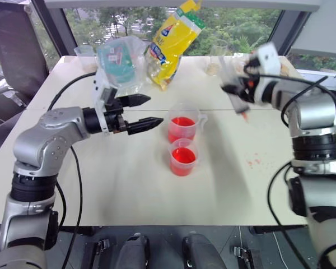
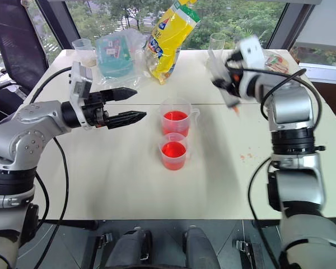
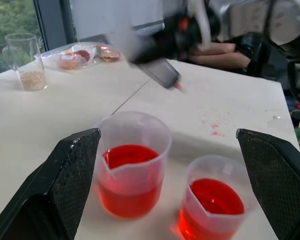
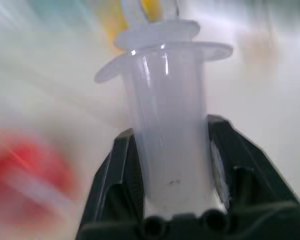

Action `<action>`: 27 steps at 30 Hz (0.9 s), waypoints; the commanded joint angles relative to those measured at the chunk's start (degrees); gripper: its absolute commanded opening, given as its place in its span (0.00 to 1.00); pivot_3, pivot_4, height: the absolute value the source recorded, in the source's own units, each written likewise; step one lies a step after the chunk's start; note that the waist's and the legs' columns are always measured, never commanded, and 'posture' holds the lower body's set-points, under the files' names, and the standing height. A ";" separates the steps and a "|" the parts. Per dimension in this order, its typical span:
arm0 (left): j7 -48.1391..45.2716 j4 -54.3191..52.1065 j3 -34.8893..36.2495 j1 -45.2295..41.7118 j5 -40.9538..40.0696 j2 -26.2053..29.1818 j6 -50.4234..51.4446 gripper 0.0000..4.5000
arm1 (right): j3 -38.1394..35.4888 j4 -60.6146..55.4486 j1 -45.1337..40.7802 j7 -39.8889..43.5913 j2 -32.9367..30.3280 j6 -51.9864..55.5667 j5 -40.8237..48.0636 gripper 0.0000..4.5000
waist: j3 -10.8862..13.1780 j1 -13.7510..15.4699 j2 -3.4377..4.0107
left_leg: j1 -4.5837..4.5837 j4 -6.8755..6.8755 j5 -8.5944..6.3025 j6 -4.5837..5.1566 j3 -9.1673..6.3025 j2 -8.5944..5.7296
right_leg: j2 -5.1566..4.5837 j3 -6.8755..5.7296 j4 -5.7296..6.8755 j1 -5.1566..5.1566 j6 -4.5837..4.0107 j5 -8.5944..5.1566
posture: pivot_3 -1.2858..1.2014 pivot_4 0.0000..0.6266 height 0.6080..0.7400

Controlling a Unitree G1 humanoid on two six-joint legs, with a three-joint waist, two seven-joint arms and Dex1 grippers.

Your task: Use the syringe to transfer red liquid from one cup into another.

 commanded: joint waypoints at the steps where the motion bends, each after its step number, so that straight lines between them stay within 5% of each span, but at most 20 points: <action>1: -1.10 0.65 0.64 -1.67 0.82 0.46 -1.37 1.00 | -5.90 -7.51 2.18 -4.75 7.67 -7.09 6.75 0.30 | -0.03 -0.11 -0.04 | 0.00 0.00 0.01 -0.01 -0.02 0.00 | -0.01 -0.01 -0.01 0.02 0.00 0.00 | 0.52 0.24 1.00; 9: -1.60 1.68 0.10 -4.43 1.00 0.12 -0.36 1.00 | -2.26 -6.17 12.83 -8.22 19.89 -23.69 7.40 0.30 | -0.03 -0.09 -0.04 | -0.01 0.08 0.01 -0.01 -0.04 -0.09 | -0.11 -0.02 -0.01 0.10 0.00 0.00 | 0.52 0.24 1.00; 27: -5.29 13.25 -5.56 -15.74 6.58 -8.83 -5.01 1.00 | 5.45 2.01 23.94 -7.65 21.95 -35.90 4.84 0.30 | -0.03 -0.39 -0.04 | 0.02 0.08 0.07 -0.11 -0.02 -0.07 | -0.03 -0.03 0.06 0.06 0.00 0.00 | 0.52 0.24 1.00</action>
